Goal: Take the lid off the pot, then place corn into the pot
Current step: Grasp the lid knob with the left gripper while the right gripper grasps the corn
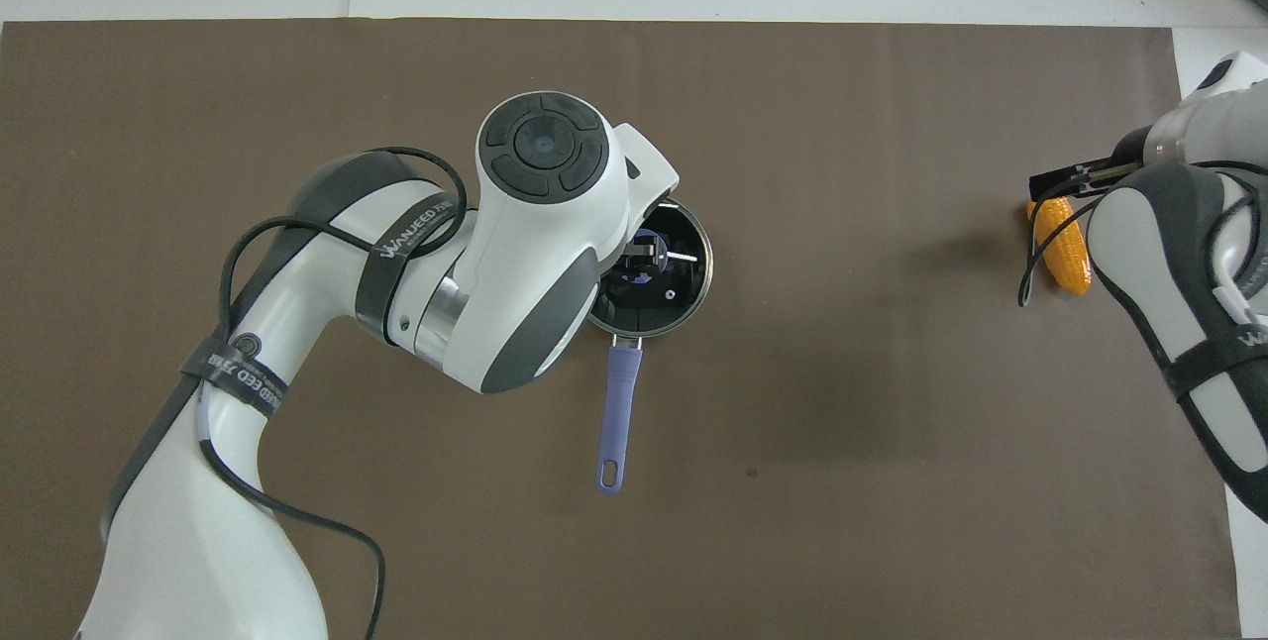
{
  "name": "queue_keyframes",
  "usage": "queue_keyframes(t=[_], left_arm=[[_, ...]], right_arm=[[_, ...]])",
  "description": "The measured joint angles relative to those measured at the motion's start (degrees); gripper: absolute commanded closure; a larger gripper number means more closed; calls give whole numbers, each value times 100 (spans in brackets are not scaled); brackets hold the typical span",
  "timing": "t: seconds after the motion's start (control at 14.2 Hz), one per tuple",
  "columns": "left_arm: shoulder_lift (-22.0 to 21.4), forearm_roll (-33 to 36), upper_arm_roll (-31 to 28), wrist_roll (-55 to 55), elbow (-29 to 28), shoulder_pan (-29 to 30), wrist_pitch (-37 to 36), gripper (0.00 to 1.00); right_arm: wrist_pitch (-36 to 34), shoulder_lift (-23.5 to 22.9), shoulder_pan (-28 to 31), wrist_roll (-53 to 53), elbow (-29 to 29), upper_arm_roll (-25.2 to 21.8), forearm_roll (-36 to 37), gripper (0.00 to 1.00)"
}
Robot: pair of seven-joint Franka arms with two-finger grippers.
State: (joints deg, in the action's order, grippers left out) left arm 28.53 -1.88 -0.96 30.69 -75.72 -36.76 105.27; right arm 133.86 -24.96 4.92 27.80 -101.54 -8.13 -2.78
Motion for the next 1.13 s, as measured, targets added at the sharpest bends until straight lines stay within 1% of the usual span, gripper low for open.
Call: queue_keyframes(t=[0.14, 0.28, 0.42, 0.49, 0.63, 0.7, 0.77, 0.98, 1.06, 1.13], left_arm=[[293, 0, 2, 195, 253, -73, 1, 0], [582, 0, -4, 377, 481, -168, 5, 0], [741, 5, -8, 433, 626, -215, 5, 0], [771, 13, -8, 435, 655, -217, 4, 0], [775, 33, -8, 435, 661, -229, -2, 0], [775, 42, -8, 435, 665, -244, -7, 0], [775, 45, -9, 435, 666, -259, -16, 0], [775, 77, -9, 435, 667, -300, -44, 0], [775, 83, -9, 435, 667, -312, -57, 9], [775, 86, -11, 436, 668, -320, -76, 13]], right_arm=[[91, -170, 133, 306, -118, 0, -177, 0], [211, -182, 134, 358, -291, 11, -233, 0], [260, -176, 114, 358, -340, 20, -248, 0], [260, -171, 110, 358, -340, 22, -249, 2], [260, -164, 105, 498, -341, 22, -250, 55], [260, -164, 98, 659, -342, 22, -250, 75], [260, -164, 88, 772, -342, 22, -249, 100], [260, -155, 75, 918, -340, 20, -242, 100], [260, -151, 73, 918, -337, 21, -242, 100], [260, -146, 71, 918, -333, 21, -242, 100]])
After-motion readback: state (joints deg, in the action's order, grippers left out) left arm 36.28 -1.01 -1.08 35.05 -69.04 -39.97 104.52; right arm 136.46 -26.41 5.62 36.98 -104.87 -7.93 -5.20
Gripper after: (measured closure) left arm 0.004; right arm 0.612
